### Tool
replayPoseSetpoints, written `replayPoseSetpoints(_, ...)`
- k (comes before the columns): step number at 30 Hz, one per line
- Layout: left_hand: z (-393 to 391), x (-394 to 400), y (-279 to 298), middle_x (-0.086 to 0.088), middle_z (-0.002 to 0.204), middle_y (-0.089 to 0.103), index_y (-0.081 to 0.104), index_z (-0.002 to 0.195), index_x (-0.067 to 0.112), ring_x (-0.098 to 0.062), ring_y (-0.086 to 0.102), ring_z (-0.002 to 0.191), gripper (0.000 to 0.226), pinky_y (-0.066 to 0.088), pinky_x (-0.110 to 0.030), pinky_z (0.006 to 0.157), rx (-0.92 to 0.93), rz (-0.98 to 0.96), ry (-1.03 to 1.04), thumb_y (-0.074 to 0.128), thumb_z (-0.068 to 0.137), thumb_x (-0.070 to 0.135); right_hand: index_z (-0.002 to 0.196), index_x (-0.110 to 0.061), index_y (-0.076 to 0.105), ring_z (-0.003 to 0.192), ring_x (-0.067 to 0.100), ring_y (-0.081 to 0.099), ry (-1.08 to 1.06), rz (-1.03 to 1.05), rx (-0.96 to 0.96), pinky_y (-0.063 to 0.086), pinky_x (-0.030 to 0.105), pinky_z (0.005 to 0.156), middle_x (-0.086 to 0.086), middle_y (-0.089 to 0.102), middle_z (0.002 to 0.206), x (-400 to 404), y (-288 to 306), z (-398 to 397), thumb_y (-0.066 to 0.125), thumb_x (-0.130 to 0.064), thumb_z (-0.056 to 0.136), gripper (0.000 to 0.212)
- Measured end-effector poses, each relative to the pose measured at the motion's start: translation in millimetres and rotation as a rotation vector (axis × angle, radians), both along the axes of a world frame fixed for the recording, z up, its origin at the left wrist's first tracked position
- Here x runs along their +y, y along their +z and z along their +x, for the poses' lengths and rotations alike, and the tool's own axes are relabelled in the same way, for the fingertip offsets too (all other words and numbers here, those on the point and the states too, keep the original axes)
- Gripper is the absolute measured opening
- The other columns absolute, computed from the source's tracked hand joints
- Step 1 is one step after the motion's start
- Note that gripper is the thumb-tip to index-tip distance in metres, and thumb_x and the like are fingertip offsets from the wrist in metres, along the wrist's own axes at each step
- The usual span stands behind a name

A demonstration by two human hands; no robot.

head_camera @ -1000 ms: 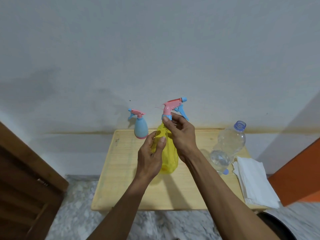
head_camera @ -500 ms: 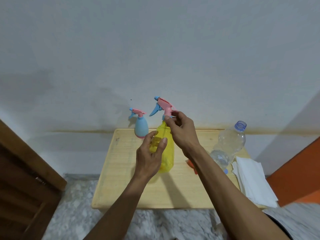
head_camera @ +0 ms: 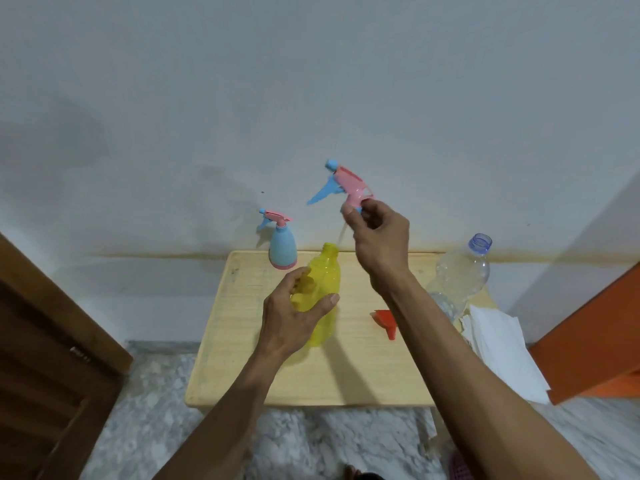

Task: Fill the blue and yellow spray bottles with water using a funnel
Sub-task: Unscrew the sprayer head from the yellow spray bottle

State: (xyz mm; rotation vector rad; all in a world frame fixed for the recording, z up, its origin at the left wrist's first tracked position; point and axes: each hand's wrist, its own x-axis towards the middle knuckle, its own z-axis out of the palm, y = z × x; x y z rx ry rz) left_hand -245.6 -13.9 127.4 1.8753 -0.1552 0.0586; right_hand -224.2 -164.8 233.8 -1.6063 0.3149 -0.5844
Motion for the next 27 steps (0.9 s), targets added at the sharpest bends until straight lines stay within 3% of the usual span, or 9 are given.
replayPoseSetpoints(3, 0.8, 12.2, -13.8, 0.009, 0.114, 0.063, 0.059, 0.122, 0.035, -0.01, 0.059, 0.104, 0.059, 0.047, -0.028, 0.088, 0.002, 0.058, 0.047, 0.086, 0.07, 0.044, 0.091, -0.02, 0.071, 0.072, 0.008, 0.059, -0.095, 0.099, -0.108, 0.058, 0.043, 0.082, 0.001, 0.068, 0.079, -15.5, 14.4, 6.3, 0.074, -0.024, 0.092, 0.005)
replayPoseSetpoints(7, 8.5, 29.3, -40.2, 0.004, 0.119, 0.063, 0.056, 0.125, 0.038, -0.016, 0.061, 0.109, 0.072, 0.052, -0.039, 0.094, 0.039, 0.078, 0.119, 0.082, 0.063, 0.062, 0.088, -0.024, 0.069, 0.072, 0.008, 0.061, -0.23, 0.15, -0.173, 0.057, 0.031, 0.078, -0.002, 0.069, 0.082, -47.7, 17.3, 17.9, 0.07, -0.024, 0.094, 0.006)
replayPoseSetpoints(11, 22.1, 32.4, -58.8, 0.008, 0.114, 0.067, 0.055, 0.128, 0.035, -0.012, 0.064, 0.106, 0.082, 0.055, -0.043, 0.092, 0.09, 0.038, 0.166, 0.08, 0.054, 0.061, 0.104, -0.015, 0.073, 0.08, 0.012, 0.068, -0.211, 0.027, 0.068, 0.059, 0.037, 0.086, 0.001, 0.073, 0.096, -65.8, -28.6, 34.0, 0.071, -0.035, 0.091, 0.023)
replayPoseSetpoints(14, 35.0, 29.6, -68.0, 0.01, 0.109, 0.068, 0.056, 0.126, 0.037, -0.013, 0.066, 0.101, 0.08, 0.056, -0.039, 0.088, 0.127, 0.036, 0.138, 0.082, 0.053, 0.057, 0.095, -0.019, 0.068, 0.084, 0.018, 0.068, -0.145, -0.077, 0.282, 0.054, 0.038, 0.087, 0.002, 0.073, 0.096, -68.7, -78.8, 40.4, 0.071, -0.032, 0.092, 0.014)
replayPoseSetpoints(20, 57.8, 14.2, -95.3, 0.022, 0.107, 0.066, 0.055, 0.116, 0.046, -0.013, 0.065, 0.098, 0.071, 0.055, -0.032, 0.085, 0.158, 0.12, 0.061, 0.094, 0.062, 0.023, 0.09, -0.005, 0.074, 0.075, 0.023, 0.055, -0.028, -0.149, 0.548, 0.036, 0.027, 0.066, 0.007, 0.063, 0.076, -66.4, -162.8, 61.2, 0.07, -0.02, 0.091, 0.015)
replayPoseSetpoints(23, 64.4, 6.5, -110.7, 0.028, 0.1, 0.068, 0.058, 0.116, 0.041, 0.002, 0.065, 0.09, 0.07, 0.057, -0.034, 0.084, 0.209, 0.133, 0.033, 0.095, 0.059, 0.02, 0.094, -0.002, 0.074, 0.084, 0.03, 0.06, 0.017, -0.173, 0.649, 0.045, 0.032, 0.078, 0.008, 0.064, 0.077, -66.6, -195.7, 78.1, 0.071, -0.02, 0.092, 0.018)
replayPoseSetpoints(27, 70.6, -2.6, -125.7, 0.026, 0.103, 0.067, 0.058, 0.117, 0.033, -0.005, 0.067, 0.09, 0.071, 0.058, -0.037, 0.084, 0.202, 0.151, 0.0, 0.096, 0.058, 0.02, 0.1, -0.003, 0.076, 0.104, 0.036, 0.063, 0.084, -0.237, 0.78, 0.049, 0.035, 0.087, 0.018, 0.072, 0.1, -65.3, -234.6, 99.9, 0.071, -0.026, 0.091, 0.025)
